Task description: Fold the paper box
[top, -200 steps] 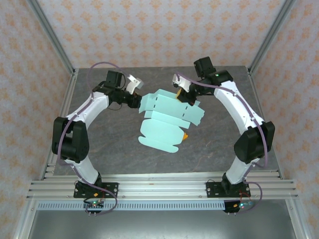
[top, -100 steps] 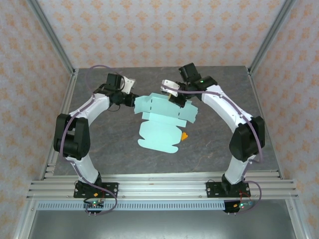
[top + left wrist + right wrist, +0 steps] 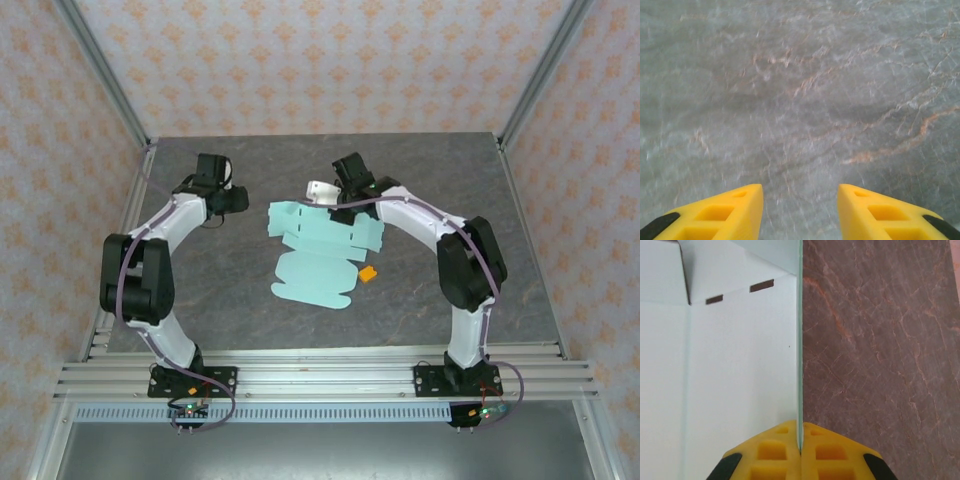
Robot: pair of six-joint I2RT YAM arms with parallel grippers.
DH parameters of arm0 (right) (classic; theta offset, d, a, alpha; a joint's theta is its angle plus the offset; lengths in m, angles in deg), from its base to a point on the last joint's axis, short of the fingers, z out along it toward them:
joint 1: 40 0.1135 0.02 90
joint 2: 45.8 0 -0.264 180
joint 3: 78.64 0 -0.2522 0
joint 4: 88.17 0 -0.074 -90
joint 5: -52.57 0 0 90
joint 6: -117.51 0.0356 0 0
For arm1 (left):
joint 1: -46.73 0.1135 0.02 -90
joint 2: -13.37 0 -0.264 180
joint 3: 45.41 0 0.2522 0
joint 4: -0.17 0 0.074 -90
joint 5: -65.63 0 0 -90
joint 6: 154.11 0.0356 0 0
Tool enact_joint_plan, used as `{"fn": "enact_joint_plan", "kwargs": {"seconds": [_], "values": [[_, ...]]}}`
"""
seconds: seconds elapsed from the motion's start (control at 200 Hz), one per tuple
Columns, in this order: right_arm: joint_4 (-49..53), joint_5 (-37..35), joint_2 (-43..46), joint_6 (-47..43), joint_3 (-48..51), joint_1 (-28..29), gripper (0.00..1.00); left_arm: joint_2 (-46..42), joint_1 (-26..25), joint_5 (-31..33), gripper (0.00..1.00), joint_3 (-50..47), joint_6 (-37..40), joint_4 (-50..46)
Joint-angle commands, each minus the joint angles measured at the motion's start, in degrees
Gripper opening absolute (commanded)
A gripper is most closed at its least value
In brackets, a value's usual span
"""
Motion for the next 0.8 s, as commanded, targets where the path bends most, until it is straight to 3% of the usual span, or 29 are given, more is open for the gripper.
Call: {"fn": "enact_joint_plan", "kwargs": {"seconds": [0.0,0.125,0.295,0.48,0.796], "values": [[-9.13,-5.91,3.71,-3.36,3.63,0.65,0.00,-8.09,-0.53,-0.43,0.42,-6.30,-8.83,4.50],[-9.48,-6.36,4.08,-3.19,3.91,0.72,0.00,-16.83,-3.89,-3.87,0.37,-14.77,-12.30,7.49],[-9.89,-5.44,3.95,-1.02,3.01,0.56,0.00,-20.94,-14.23,-12.33,0.23,-24.26,-18.19,14.82],[-10.44,-5.38,3.47,1.35,1.86,0.39,0.00,-11.59,-24.60,-14.14,0.13,-26.10,-22.42,24.78],[-12.12,-5.82,5.63,1.21,4.96,0.69,0.00,3.56,-27.42,-11.28,0.02,-22.89,-23.76,32.76]]}}
